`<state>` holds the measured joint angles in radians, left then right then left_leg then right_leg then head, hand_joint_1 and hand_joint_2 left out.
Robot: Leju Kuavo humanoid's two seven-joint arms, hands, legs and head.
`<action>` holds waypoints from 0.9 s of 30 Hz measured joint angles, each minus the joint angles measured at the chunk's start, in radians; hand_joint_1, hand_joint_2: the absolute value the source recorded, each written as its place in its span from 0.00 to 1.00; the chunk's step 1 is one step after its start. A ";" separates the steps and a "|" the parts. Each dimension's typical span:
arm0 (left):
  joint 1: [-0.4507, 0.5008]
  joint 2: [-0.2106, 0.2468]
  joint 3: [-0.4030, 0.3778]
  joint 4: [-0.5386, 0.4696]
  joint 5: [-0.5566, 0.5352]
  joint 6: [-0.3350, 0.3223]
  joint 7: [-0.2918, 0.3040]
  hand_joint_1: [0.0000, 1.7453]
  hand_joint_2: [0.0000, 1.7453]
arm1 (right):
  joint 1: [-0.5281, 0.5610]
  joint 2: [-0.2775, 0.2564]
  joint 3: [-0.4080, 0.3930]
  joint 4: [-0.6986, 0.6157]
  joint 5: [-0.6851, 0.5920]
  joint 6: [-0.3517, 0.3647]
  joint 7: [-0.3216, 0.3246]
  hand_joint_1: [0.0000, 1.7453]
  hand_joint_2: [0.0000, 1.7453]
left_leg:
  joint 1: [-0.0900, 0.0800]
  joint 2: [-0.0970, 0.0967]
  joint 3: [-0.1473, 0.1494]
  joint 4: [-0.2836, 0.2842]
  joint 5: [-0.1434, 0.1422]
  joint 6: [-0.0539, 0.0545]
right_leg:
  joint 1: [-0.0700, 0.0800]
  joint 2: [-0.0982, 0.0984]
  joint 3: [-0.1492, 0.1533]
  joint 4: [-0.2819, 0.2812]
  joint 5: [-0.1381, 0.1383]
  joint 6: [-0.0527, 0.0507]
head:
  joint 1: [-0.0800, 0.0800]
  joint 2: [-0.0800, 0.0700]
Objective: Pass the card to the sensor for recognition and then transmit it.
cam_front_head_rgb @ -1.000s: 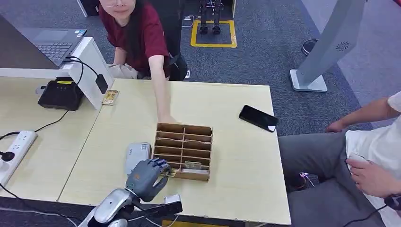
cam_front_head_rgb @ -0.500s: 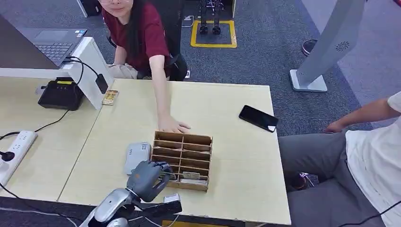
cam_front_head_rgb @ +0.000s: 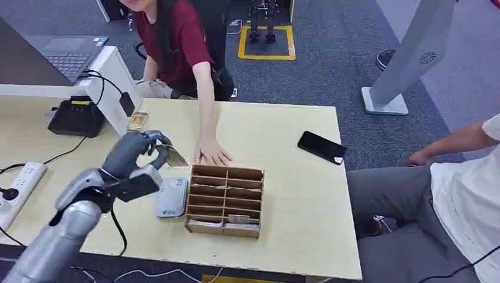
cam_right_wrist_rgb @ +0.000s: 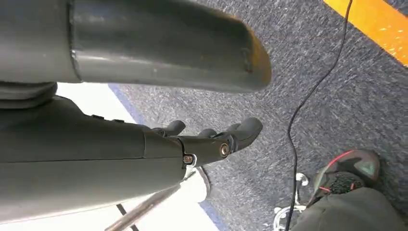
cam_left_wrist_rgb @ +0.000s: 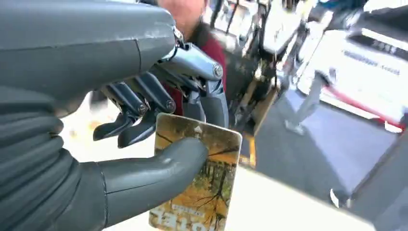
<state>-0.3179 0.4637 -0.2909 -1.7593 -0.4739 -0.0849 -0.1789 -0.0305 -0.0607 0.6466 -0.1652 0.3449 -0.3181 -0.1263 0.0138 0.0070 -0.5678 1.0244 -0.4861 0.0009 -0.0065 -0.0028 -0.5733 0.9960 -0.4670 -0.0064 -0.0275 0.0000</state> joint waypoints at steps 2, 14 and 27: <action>-0.072 0.034 0.061 -0.021 0.034 -0.037 0.011 1.00 1.00 | 0.001 0.000 0.000 0.000 0.000 0.003 -0.003 0.00 0.00 | 0.000 0.000 0.000 0.000 0.000 0.000 | 0.000 0.000 0.000 0.000 0.000 0.000 | 0.000 0.000; -0.473 0.231 0.115 -0.005 0.132 -0.183 0.189 1.00 1.00 | -0.002 -0.005 0.000 -0.003 0.015 0.018 0.001 0.00 0.00 | 0.000 0.000 -0.002 0.000 0.001 -0.001 | 0.000 0.001 -0.002 0.000 0.000 0.000 | 0.001 0.000; -0.290 0.163 0.088 0.333 -0.432 0.086 0.286 1.00 1.00 | -0.012 -0.005 0.001 -0.016 0.049 0.021 0.021 0.00 0.00 | 0.000 0.003 -0.001 0.000 0.002 -0.002 | 0.000 0.003 -0.002 0.000 0.001 -0.001 | 0.001 0.000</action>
<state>-0.6079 0.6264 -0.2026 -1.4264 -0.9064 0.0015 0.1068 -0.0421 -0.0656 0.6474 -0.1808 0.3936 -0.2976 -0.1053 0.0139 0.0097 -0.5689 1.0247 -0.4844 -0.0009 -0.0064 -0.0001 -0.5756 0.9959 -0.4658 -0.0078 -0.0267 0.0004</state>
